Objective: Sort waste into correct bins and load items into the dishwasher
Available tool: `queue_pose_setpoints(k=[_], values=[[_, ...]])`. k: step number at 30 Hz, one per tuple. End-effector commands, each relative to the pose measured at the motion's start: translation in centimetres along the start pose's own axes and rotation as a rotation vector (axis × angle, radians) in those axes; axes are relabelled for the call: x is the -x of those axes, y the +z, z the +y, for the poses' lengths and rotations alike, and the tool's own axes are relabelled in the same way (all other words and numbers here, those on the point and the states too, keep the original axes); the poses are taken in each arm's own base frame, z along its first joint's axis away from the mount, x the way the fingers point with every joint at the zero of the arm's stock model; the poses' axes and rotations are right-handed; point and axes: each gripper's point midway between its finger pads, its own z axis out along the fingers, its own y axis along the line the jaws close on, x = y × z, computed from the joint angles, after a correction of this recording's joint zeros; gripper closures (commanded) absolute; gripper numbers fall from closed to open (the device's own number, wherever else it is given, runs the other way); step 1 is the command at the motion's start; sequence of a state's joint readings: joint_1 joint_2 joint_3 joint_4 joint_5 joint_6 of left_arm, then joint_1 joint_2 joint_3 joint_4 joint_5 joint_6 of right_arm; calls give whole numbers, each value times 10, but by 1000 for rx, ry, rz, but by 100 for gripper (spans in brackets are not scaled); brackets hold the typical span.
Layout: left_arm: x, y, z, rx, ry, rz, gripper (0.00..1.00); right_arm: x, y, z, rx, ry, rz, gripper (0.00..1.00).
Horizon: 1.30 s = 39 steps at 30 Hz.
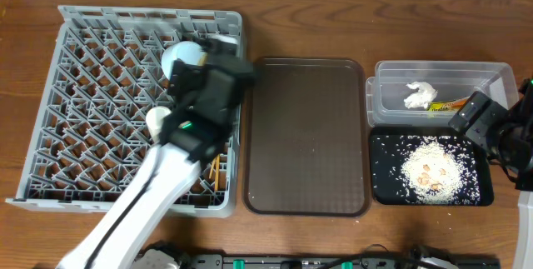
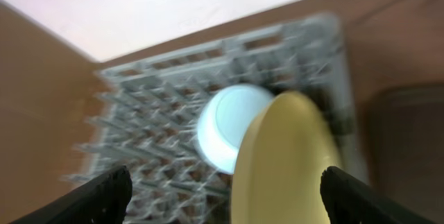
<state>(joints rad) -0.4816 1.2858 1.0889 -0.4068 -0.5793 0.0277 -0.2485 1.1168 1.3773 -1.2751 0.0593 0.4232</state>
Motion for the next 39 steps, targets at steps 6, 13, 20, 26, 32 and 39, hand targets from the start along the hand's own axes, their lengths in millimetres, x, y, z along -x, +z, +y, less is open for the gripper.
queue_pose_setpoints(k=[6, 13, 20, 26, 32, 39], values=[[31, -52, 26, -452, -408, -89, 11, 1, -2, 0, 0, -13, -7, 1], [14, -46, 75, -326, -486, -62, 10, 1, -2, 0, 0, -13, -7, 1], [-29, -41, 63, -325, -466, 128, 9, 1, -2, 0, 0, -13, -7, 1], [-44, -39, 59, -323, -458, 196, 9, 1, -2, 0, 0, -13, -7, 1], [-44, -39, 59, -324, -458, 197, 9, 1, -2, 0, 0, -13, -6, 1], [-44, -39, 59, -324, -458, 197, 8, 1, -2, 0, 0, -13, -7, 1]])
